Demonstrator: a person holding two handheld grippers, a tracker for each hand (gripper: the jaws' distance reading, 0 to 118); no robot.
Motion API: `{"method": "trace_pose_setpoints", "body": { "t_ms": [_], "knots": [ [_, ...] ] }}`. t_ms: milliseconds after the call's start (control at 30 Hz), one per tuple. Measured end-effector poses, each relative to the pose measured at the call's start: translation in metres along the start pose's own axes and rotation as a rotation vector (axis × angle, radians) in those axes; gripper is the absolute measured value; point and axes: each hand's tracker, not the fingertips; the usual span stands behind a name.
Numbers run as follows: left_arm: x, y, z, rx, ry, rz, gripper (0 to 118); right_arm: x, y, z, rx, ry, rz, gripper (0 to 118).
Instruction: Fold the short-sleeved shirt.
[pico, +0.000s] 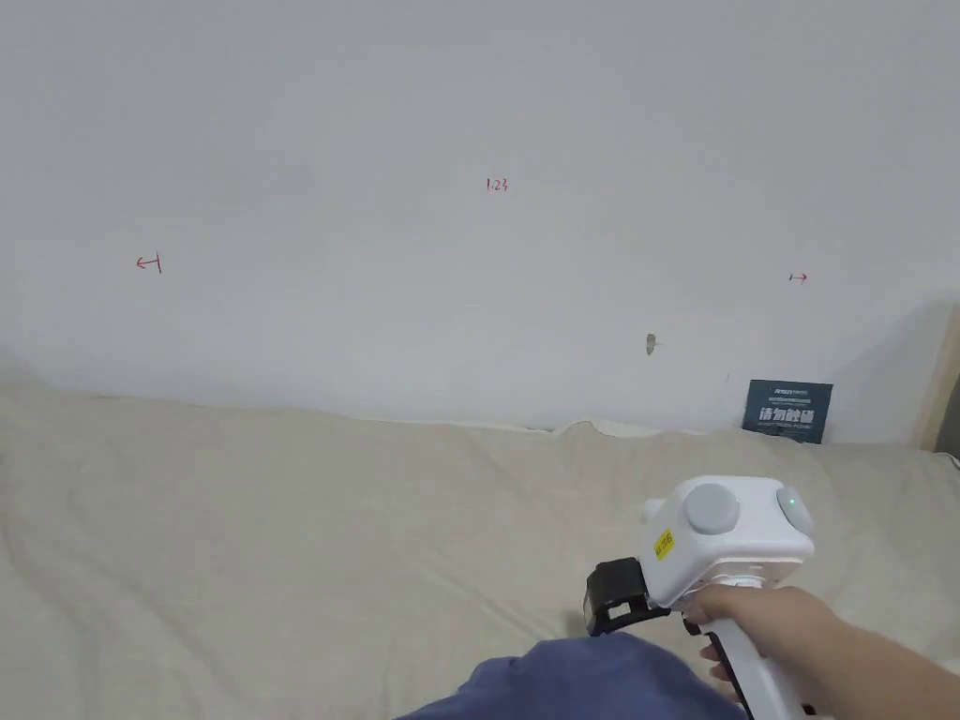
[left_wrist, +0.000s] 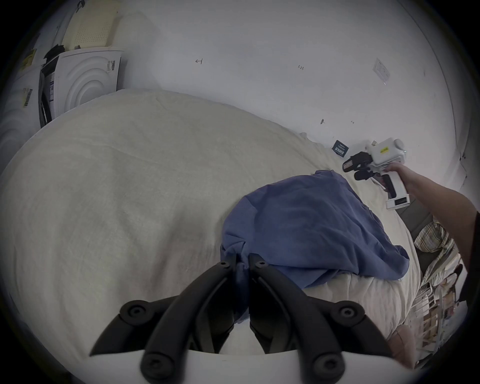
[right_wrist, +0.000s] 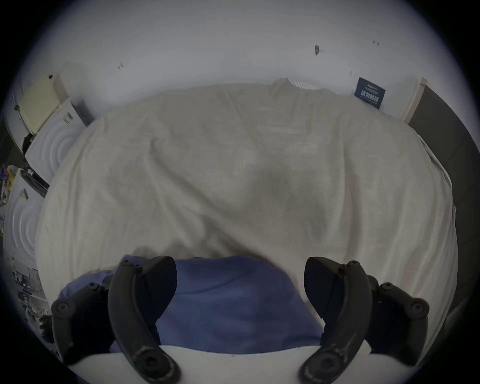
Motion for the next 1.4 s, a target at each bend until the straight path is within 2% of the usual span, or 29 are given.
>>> {"method": "trace_pose_setpoints", "body": {
  "t_ms": [133,200,233,267,300,333,367,433,467,500,533,600,633,667,733,800,833,933,1000,1133,1200,1300,1400],
  "knots": [
    [-0.003,0.000,-0.002,-0.012,-0.002,0.010,8,0.004,-0.008,-0.031,-0.030,-0.002,-0.021,102],
    [-0.003,0.000,-0.001,-0.016,0.013,-0.011,8,0.006,-0.013,-0.037,-0.013,0.033,-0.034,101],
    [-0.003,0.001,-0.001,-0.017,0.021,-0.024,8,-0.018,-0.032,-0.011,-0.007,0.045,-0.044,100],
    [-0.003,0.001,-0.001,-0.018,0.022,-0.029,8,-0.021,-0.036,-0.008,-0.006,0.056,-0.048,87],
    [-0.002,0.001,-0.001,-0.018,0.018,-0.031,8,-0.024,-0.041,-0.004,-0.004,0.086,-0.051,34],
    [-0.002,0.002,-0.001,-0.021,0.006,-0.033,8,-0.026,-0.043,0.000,-0.001,0.084,-0.047,6],
    [-0.002,0.002,-0.001,-0.027,-0.008,-0.033,8,-0.033,-0.045,0.006,-0.002,0.046,-0.028,6],
    [0.000,0.002,0.000,-0.030,-0.007,-0.030,8,-0.038,-0.053,0.023,0.005,0.086,-0.028,6],
    [0.003,0.001,0.003,-0.025,-0.006,-0.027,8,-0.042,-0.057,0.036,0.036,0.089,-0.018,6],
    [0.004,0.002,0.006,-0.015,-0.012,-0.021,8,-0.025,-0.041,0.035,0.094,0.073,-0.005,6],
    [0.005,0.003,0.010,-0.010,-0.025,-0.017,8,-0.024,-0.045,0.053,0.157,0.059,-0.010,6],
    [0.008,0.007,0.018,0.002,-0.039,-0.021,8,-0.024,-0.058,0.089,0.218,0.120,-0.053,6],
    [0.010,0.010,0.023,0.011,-0.042,-0.024,8,-0.009,-0.054,0.096,0.256,0.141,-0.082,6],
    [0.012,0.015,0.029,0.023,-0.044,-0.026,8,-0.006,-0.062,0.117,0.274,0.180,-0.086,6],
    [0.016,0.026,0.043,0.058,-0.055,-0.028,8,-0.003,-0.079,0.162,0.323,0.196,-0.048,6],
    [0.021,0.046,0.057,0.078,-0.091,-0.025,8,0.005,-0.095,0.203,0.382,0.178,0.004,6],
    [0.026,0.060,0.067,0.095,-0.098,-0.038,8,0.012,-0.103,0.226,0.403,0.203,0.022,6],
    [0.048,0.102,0.099,0.197,-0.065,-0.145,8,0.031,-0.128,0.288,0.451,0.216,-0.015,6],
    [0.059,0.131,0.117,0.197,-0.075,-0.139,8,0.042,-0.136,0.325,0.497,0.195,-0.033,6],
    [0.090,0.185,0.156,0.259,-0.081,-0.188,8,0.044,-0.156,0.405,0.566,0.172,-0.052,6],
    [0.106,0.206,0.172,0.301,-0.064,-0.223,8,0.044,-0.161,0.437,0.597,0.207,-0.058,6],
    [0.125,0.237,0.195,0.328,-0.084,-0.198,8,0.046,-0.158,0.483,0.656,0.265,-0.084,6],
    [0.136,0.265,0.213,0.370,-0.064,-0.183,8,0.043,-0.149,0.512,0.678,0.217,-0.055,6]
  ]
}}
